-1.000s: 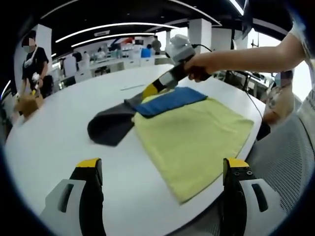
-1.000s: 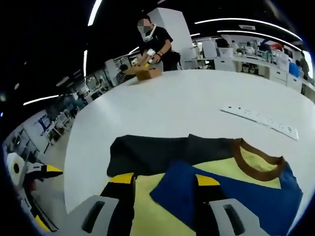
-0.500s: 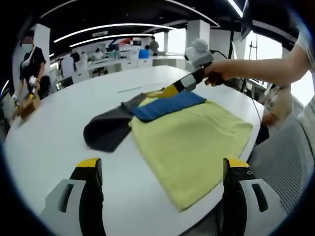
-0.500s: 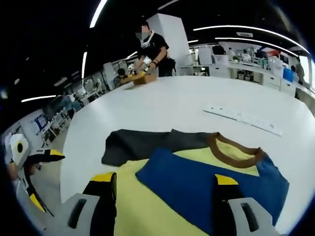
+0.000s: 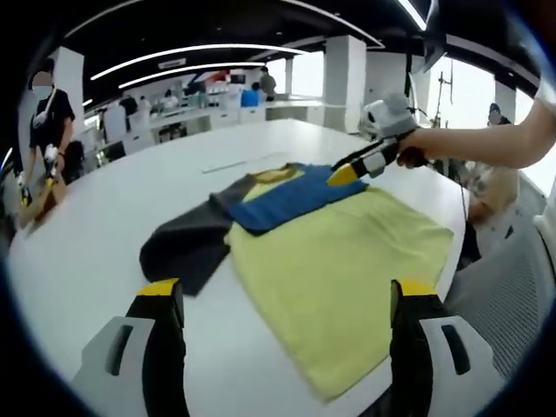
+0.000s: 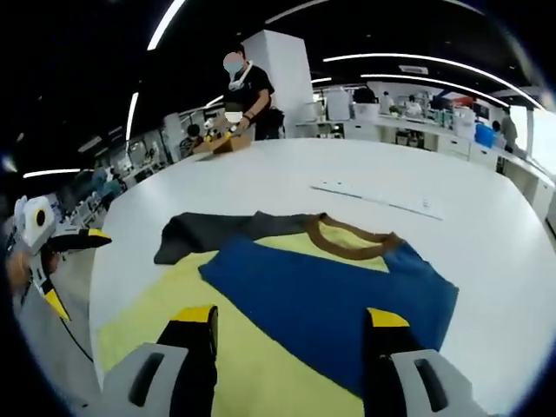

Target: Fold the garment on the visible template until the final outline fits inside the template.

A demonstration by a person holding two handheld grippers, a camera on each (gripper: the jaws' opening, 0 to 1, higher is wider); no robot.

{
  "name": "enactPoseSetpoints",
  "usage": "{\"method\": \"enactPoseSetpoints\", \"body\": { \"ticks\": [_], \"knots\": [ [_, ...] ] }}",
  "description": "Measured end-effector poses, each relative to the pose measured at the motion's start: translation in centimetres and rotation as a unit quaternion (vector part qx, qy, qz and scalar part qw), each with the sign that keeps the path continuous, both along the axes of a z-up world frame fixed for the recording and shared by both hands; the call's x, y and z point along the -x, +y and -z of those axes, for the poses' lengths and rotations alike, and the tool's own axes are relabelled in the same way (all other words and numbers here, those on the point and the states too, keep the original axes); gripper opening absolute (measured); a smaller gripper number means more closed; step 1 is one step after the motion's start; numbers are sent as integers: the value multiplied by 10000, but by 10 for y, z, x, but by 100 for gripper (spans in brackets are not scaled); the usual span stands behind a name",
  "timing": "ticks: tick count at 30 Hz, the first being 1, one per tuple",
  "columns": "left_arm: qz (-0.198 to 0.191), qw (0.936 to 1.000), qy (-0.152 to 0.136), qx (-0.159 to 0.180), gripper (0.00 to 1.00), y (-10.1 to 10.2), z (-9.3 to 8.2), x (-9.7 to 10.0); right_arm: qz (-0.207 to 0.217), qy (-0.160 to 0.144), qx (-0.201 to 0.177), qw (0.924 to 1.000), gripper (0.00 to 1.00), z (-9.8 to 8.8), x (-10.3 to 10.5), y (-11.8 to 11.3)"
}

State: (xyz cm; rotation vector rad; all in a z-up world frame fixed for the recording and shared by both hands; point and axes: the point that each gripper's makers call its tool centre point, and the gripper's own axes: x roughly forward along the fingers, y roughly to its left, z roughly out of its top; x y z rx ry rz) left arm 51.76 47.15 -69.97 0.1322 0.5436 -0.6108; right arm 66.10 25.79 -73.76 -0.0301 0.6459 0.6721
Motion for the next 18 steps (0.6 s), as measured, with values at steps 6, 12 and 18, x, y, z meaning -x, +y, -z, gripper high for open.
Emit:
{"method": "enactPoseSetpoints", "body": {
  "ticks": [6, 12, 18],
  "knots": [
    [15, 10000, 48, -21, 93, -6, 5, -8, 195, 23, 22, 9998, 64, 4, 11, -28],
    [-83, 9999, 78, 111, 87, -10, 8, -22, 380, 47, -5, 9993, 61, 8, 19, -53],
    [-221, 9996, 103, 171, 79, -11, 15, -39, 560, 6, 112, 9984, 53, 15, 22, -77]
  ]
}}
